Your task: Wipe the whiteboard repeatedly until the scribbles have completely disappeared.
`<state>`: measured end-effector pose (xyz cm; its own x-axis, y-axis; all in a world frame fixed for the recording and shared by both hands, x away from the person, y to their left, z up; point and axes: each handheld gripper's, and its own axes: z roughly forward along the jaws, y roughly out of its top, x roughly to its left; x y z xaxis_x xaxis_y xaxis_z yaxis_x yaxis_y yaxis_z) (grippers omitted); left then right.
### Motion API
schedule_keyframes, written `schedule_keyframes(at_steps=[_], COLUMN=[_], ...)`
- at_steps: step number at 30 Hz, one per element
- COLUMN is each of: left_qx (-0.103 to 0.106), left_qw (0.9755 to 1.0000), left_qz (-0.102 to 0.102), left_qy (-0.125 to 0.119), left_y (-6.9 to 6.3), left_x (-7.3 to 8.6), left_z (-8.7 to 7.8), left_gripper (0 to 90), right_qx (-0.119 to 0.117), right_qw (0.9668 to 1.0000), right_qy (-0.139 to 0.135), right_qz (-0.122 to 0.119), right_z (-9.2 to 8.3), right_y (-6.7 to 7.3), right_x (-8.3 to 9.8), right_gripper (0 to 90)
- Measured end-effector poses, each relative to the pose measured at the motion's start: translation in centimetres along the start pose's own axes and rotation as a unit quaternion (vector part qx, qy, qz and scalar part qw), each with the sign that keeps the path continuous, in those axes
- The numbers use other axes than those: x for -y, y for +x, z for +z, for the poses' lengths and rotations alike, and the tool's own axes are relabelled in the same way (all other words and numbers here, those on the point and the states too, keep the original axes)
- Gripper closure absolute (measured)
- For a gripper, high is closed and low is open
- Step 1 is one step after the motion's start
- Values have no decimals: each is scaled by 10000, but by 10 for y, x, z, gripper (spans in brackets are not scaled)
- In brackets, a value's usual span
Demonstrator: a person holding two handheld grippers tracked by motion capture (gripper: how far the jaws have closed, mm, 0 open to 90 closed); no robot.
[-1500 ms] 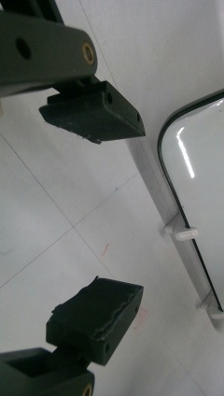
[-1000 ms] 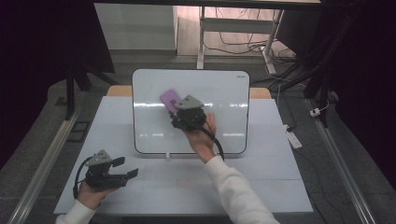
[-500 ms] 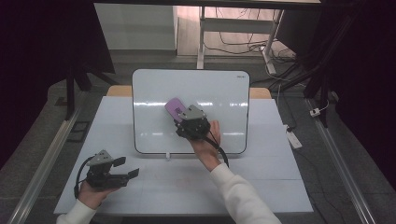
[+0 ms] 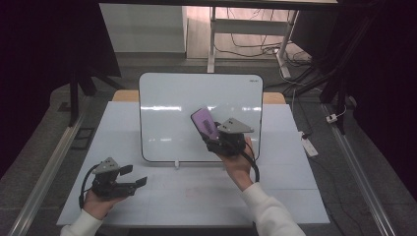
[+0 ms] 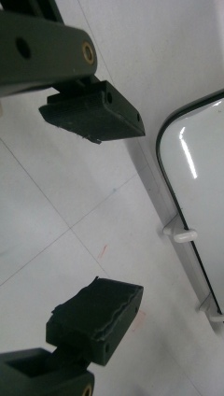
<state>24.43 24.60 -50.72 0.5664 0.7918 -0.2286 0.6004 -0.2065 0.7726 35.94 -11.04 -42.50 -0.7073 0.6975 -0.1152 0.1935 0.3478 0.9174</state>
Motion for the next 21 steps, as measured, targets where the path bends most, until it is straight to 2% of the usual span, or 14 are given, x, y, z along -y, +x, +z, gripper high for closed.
schedule_keyframes(at_steps=[2, 5, 8, 12, 15, 19, 21], left_qx=[-2, -12, -19, -4, 6, 34, 39], left_qw=[10000, 10000, 10000, 10000, 10000, 10000, 10000], left_qz=[-19, -27, -54, -80, -61, -39, -38], left_qy=[4, 1, -9, 9, 18, 53, 45], left_y=[0, 1, 1, 1, 1, -1, 0], left_x=[0, 0, 0, -1, -3, -4, -3], left_z=[1, 1, 1, 2, 5, 7, 7], left_gripper=[221, 221, 221, 221, 221, 221, 220], right_qx=[-149, -447, -546, -389, -151, 223, 231], right_qw=[9998, 9982, 9969, 9976, 9992, 9995, 9994], right_qy=[-23, -53, -73, -73, -42, 94, 180], right_qz=[105, 391, 557, 566, 359, 188, 176], right_z=[-6, -13, -21, -29, -27, -7, 8], right_y=[1, -2, -6, -11, -13, -15, -14], right_x=[7, 16, 25, 33, 28, 7, 0], right_gripper=[406, 406, 406, 406, 406, 406, 406])
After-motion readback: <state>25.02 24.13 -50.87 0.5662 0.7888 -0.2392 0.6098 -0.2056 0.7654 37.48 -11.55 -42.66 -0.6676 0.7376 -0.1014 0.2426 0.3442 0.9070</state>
